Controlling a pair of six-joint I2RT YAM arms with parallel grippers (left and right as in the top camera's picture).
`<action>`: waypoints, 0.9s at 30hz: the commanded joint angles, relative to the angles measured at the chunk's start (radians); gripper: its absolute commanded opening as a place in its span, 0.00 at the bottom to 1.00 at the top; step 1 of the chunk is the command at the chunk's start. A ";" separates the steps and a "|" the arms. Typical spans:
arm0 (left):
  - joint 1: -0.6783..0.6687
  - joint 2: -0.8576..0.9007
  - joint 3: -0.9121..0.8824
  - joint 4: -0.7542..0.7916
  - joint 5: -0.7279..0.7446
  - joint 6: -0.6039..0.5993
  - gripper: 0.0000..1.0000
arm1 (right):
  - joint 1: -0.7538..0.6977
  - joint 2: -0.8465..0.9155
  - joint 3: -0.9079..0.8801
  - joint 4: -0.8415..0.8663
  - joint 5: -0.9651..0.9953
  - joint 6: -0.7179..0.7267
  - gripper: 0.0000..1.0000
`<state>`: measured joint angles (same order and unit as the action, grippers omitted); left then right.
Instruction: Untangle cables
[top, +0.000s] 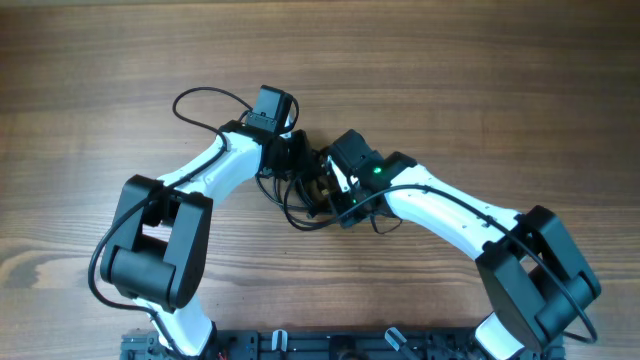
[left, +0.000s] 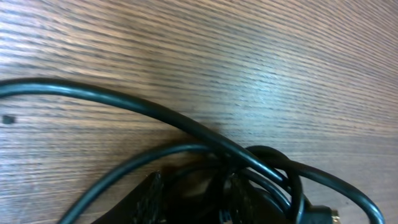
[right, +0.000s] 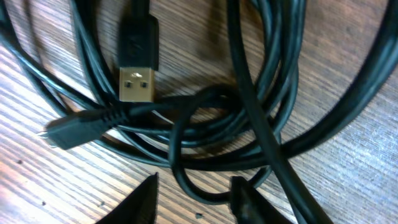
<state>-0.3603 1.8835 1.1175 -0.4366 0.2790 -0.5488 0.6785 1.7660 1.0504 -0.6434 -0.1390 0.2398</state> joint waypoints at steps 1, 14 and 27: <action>0.010 -0.004 0.003 -0.005 0.072 -0.005 0.39 | 0.002 0.022 -0.014 0.005 0.027 0.000 0.27; -0.028 -0.068 0.003 -0.039 0.063 0.062 0.49 | 0.002 0.022 -0.014 0.026 0.027 -0.004 0.18; -0.061 -0.064 0.003 -0.119 -0.099 0.205 0.56 | 0.002 0.022 -0.014 0.026 0.026 -0.012 0.18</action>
<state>-0.4198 1.8267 1.1206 -0.5415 0.2325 -0.4664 0.6785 1.7676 1.0420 -0.6224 -0.1299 0.2371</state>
